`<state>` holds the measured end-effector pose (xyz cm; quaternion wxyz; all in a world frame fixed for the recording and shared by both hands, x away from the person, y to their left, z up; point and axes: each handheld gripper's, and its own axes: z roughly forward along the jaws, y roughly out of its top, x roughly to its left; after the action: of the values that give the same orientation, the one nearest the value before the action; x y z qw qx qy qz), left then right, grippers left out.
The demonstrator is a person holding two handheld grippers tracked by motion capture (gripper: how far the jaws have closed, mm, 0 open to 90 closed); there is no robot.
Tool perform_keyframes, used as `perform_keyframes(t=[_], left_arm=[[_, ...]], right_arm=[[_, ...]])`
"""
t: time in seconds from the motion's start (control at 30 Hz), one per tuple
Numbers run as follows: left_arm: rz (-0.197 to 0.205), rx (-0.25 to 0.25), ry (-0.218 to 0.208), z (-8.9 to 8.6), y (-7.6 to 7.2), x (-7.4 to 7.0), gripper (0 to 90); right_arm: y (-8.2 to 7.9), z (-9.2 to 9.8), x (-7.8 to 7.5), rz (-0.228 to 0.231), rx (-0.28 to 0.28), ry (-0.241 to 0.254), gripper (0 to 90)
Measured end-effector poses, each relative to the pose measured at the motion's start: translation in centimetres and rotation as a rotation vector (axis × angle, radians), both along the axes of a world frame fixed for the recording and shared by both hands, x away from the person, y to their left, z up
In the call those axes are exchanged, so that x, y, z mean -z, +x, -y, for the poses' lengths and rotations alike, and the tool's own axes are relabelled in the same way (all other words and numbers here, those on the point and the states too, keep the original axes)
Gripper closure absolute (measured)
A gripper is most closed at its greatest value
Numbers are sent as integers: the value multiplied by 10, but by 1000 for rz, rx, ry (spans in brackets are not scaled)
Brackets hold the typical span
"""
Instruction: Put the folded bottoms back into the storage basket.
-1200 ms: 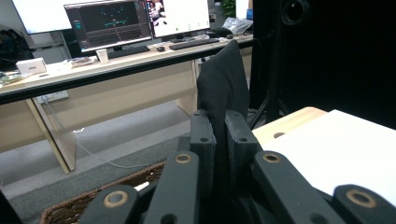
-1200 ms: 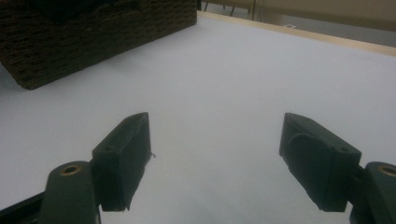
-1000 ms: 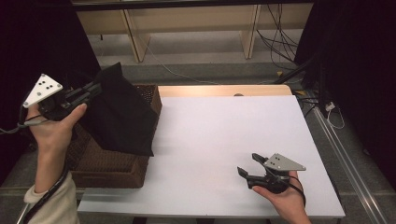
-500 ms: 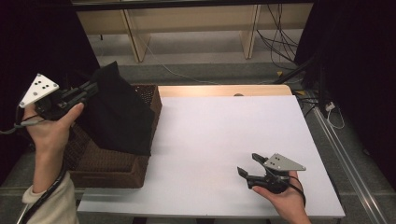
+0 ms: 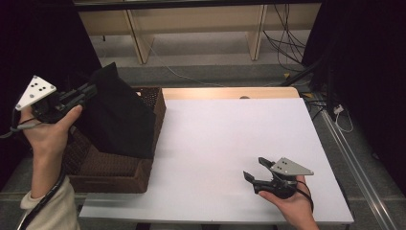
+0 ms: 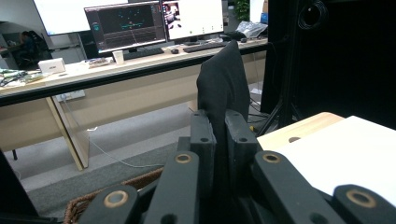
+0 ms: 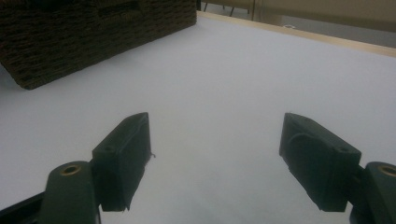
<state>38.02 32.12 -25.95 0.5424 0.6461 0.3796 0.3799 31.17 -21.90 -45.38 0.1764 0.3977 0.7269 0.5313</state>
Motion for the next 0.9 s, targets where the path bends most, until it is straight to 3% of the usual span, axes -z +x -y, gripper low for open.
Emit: perform_keyframes(t=[0.9], left_arm=[[9, 6, 25, -12, 4, 1, 830]], right_arm=[[3, 1, 2, -6, 20, -9, 258]])
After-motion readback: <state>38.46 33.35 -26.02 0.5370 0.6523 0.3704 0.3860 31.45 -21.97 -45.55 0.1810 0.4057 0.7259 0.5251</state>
